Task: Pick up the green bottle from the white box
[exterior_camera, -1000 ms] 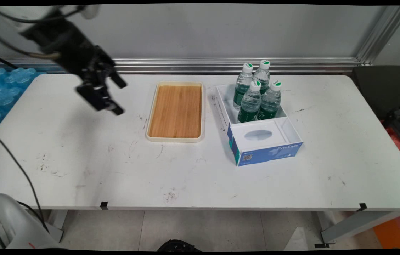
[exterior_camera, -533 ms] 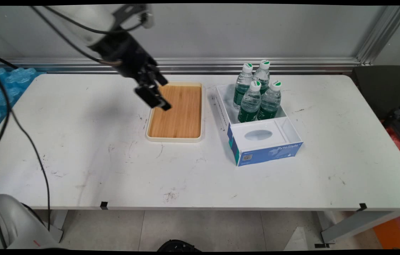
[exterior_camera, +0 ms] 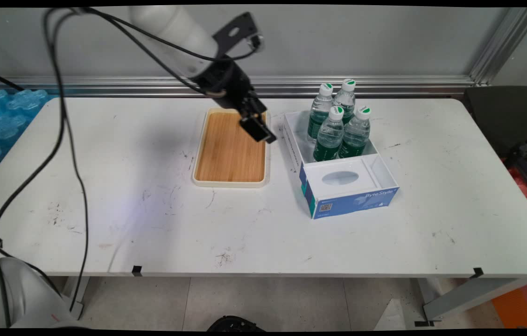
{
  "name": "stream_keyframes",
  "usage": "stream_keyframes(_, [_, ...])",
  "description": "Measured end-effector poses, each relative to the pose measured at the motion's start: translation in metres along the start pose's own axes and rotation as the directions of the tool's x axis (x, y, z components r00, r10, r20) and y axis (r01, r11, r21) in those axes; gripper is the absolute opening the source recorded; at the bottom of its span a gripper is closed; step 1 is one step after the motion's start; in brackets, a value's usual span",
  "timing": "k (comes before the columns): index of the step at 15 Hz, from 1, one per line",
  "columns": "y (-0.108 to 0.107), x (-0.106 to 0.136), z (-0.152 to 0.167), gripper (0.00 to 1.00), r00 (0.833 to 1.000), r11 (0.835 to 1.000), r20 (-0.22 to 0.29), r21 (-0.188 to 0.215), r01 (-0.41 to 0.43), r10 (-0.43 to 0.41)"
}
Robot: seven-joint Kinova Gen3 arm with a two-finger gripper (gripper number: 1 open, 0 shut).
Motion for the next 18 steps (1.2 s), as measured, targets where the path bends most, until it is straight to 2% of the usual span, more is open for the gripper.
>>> stream_keyframes(6, [-0.015,0.02,0.052,1.0,0.999,1.0,-0.035,0.013,-0.004,0.005])
stream_keyframes(11, [-0.023,0.04,0.088,1.0,1.0,1.0,-0.029,0.027,-0.011,0.012])
stream_keyframes(18, [-0.025,0.063,0.118,1.0,1.0,0.999,-0.019,0.025,-0.023,0.023])
